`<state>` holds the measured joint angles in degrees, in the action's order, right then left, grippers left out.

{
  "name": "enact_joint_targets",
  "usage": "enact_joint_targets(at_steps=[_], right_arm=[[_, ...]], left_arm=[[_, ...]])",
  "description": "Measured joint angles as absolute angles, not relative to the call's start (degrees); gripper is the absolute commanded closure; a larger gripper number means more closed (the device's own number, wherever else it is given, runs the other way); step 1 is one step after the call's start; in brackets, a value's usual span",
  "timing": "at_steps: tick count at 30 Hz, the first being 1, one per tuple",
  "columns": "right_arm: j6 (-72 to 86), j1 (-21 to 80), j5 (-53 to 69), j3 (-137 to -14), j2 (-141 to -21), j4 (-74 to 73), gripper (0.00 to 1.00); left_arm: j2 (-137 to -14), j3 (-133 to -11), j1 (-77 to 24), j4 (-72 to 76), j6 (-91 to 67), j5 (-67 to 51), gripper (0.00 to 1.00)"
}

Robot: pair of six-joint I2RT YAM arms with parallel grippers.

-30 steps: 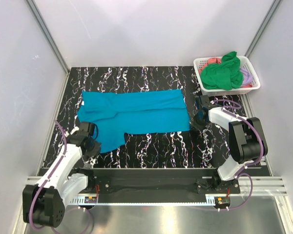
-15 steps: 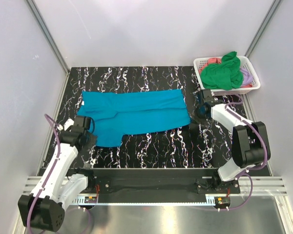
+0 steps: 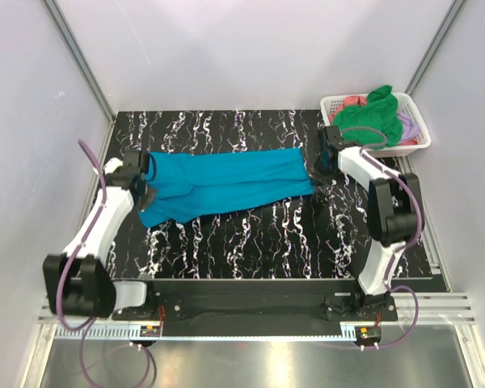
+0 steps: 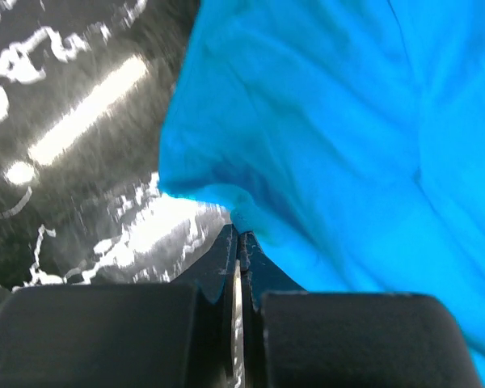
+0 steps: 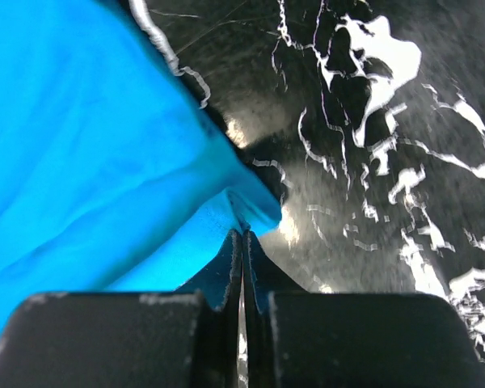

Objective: Fold and stack the t-shirts
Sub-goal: Fold the tshirt

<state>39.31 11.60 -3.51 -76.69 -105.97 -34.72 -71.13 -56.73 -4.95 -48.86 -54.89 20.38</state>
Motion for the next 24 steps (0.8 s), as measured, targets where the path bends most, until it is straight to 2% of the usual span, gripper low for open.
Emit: enact_joint_targets(at_steps=[8,18,24], right_arm=[[36.5,11.6,-3.4,-87.8,-116.7,-40.9,1.0],[35.7,11.5,-2.5,-93.9,-121.7,-43.4,1.0],[35.1,11.4,-2.4,-96.8,-123.3,-44.6,1.0]], left_arm=[[-85.8,-67.1,3.8,-46.8,-49.1,18.7,1.0],[-104.9,-83.3,5.4,-46.1,-42.2,12.8,1.0],[-109.9,-85.9,5.5,-48.5,-39.3,12.0,1.0]])
